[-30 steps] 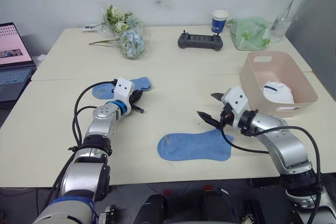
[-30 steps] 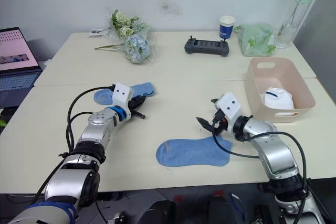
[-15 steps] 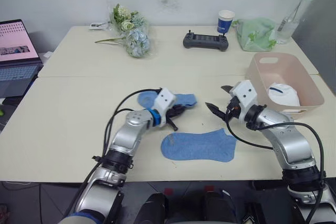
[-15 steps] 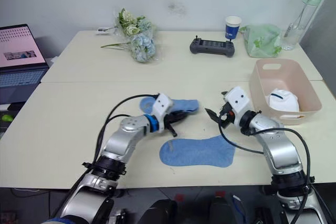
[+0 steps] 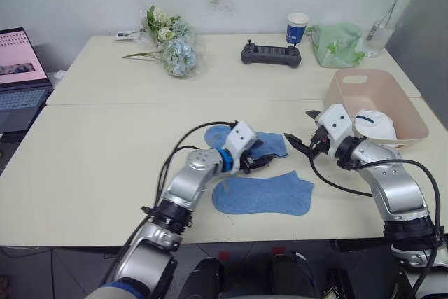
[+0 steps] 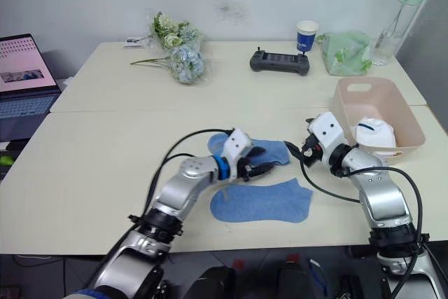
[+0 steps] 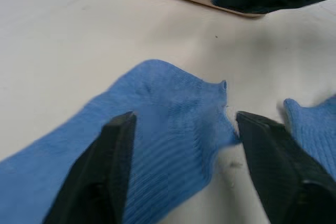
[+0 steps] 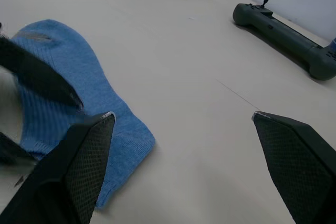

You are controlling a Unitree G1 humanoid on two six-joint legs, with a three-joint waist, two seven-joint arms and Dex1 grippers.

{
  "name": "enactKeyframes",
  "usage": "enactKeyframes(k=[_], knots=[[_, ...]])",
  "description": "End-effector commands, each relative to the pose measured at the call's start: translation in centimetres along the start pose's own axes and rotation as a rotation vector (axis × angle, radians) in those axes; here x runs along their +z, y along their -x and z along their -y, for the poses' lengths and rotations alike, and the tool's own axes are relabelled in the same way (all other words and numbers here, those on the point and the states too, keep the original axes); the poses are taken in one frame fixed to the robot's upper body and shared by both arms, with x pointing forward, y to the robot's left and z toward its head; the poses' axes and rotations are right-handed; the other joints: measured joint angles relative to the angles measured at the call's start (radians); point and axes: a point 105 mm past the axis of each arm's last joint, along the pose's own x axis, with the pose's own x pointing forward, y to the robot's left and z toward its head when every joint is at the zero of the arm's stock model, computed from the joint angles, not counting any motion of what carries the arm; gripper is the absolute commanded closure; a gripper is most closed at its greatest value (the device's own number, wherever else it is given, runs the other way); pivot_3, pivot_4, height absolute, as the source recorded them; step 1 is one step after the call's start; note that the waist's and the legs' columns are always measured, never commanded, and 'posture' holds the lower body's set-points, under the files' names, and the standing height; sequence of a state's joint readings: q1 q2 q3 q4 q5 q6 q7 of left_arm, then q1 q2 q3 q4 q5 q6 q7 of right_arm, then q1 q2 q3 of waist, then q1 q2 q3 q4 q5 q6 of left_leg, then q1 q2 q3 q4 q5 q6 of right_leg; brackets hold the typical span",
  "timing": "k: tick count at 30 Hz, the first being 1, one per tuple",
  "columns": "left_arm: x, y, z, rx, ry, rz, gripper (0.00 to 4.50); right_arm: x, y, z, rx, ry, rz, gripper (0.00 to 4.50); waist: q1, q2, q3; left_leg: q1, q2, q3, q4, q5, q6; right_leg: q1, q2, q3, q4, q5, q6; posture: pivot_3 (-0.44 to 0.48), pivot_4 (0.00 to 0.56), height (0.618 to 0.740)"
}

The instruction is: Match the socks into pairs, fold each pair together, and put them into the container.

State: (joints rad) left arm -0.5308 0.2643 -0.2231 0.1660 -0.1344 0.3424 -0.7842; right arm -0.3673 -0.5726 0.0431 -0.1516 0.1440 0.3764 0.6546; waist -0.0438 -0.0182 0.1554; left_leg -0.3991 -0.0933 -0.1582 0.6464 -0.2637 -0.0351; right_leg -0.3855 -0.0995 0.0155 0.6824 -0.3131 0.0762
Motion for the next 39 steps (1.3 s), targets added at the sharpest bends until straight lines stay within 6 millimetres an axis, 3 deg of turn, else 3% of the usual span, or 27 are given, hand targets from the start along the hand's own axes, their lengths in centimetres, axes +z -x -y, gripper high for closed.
enactKeyframes(k=[1,4,7,14,18,28,34,39], knots=[[0.6,4.7,-3.0,0.064,-0.204,-0.006,0.3,1.0,0.0,-1.6,0.146,0.126,0.022,0.0,-0.007,0.0,0.0,0.0,0.0,0.0,0.0,0.0,0.0,0.0,0.0,0.0,0.0,0.0,0.0,0.0,0.15,0.74],[-1.0,6.9,-4.6,0.069,-0.318,-0.088,0.3,0.5,-0.3,-3.2,0.27,0.215,-0.001,0.0,-0.004,0.0,0.0,0.001,0.0,0.0,0.0,0.0,0.0,0.001,0.0,0.0,-0.001,0.0,0.0,0.0,0.15,0.74],[-2.7,7.9,-6.2,0.086,-0.393,-0.154,0.3,-0.1,-0.8,-4.6,0.369,0.304,-0.021,0.0,0.005,0.0,0.0,0.001,-0.001,-0.001,0.0,0.0,0.0,0.001,-0.001,-0.001,-0.001,0.0,0.0,0.0,0.15,0.74],[-4.6,6.2,-6.8,0.032,-0.493,-0.219,0.3,-1.9,-2.9,-6.2,0.467,0.463,-0.082,0.0,0.015,0.0,0.0,0.0,-0.002,-0.001,0.002,0.0,0.0,0.002,-0.001,-0.002,-0.001,0.0,0.0,0.0,0.15,0.74],[-4.9,5.1,-6.9,0.014,-0.525,-0.236,1.19,-2.0,-3.3,-6.1,0.479,0.484,-0.083,0.91,0.016,0.0,-0.001,0.002,-0.002,-0.002,0.002,0.0,0.0,0.005,-0.001,-0.003,-0.001,0.0,0.0,0.0,0.15,0.74],[-4.5,4.5,-6.6,-0.027,-0.515,-0.201,4.41,-0.6,-3.7,-4.7,0.449,0.503,-0.049,4.49,0.01,0.0,-0.001,0.001,-0.002,-0.003,0.003,0.0,0.0,0.005,-0.001,-0.004,-0.001,0.0,0.0,0.0,0.15,0.74],[-3.1,4.5,-6.5,-0.012,-0.512,-0.132,4.46,0.4,-3.4,-4.2,0.451,0.47,0.006,4.5,0.01,0.0,-0.001,0.001,-0.002,-0.003,0.003,0.0,0.0,0.004,-0.001,-0.004,-0.001,0.0,0.0,0.0,0.15,0.74],[-1.3,5.8,-6.0,-0.032,-0.524,-0.084,4.46,2.7,-2.6,-3.6,0.456,0.388,0.088,4.5,0.002,0.0,0.0,-0.001,-0.002,-0.003,0.003,0.0,0.0,0.001,-0.001,-0.003,0.0,0.0,0.0,0.0,0.15,0.74]])
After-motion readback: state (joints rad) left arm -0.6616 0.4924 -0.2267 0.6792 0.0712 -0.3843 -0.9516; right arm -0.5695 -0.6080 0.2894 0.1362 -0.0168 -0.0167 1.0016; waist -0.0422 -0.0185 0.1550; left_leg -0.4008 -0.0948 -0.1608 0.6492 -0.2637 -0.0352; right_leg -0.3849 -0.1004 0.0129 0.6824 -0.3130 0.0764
